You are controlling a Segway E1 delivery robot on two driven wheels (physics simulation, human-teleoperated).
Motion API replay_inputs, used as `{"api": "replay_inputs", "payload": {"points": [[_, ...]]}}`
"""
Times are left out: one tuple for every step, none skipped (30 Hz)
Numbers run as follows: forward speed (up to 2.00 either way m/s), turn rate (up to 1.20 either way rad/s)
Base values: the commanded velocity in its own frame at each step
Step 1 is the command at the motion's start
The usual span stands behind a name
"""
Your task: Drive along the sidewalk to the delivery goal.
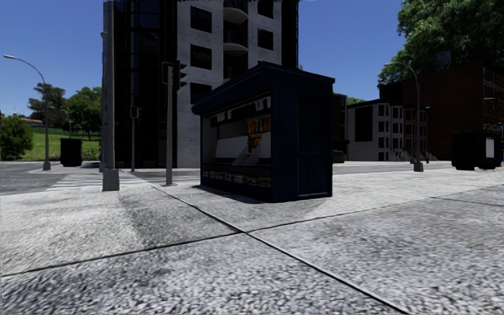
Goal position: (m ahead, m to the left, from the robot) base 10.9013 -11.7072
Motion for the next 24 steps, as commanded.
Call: {"api": "replay_inputs", "payload": {"points": [[2.00,-0.54],[2.00,-0.54],[2.00,-0.54],[2.00,-0.54],[2.00,-0.54],[2.00,-0.54],[2.00,-0.54],[2.00,-0.54],[2.00,-0.54],[2.00,-0.54],[2.00,-0.54],[2.00,-0.54],[2.00,-0.54],[2.00,-0.54],[2.00,-0.54],[2.00,-0.54],[2.00,-0.54],[2.00,-0.54],[2.00,-0.54],[2.00,-0.54],[2.00,-0.54],[2.00,-0.54],[2.00,-0.54],[2.00,-0.54]]}}
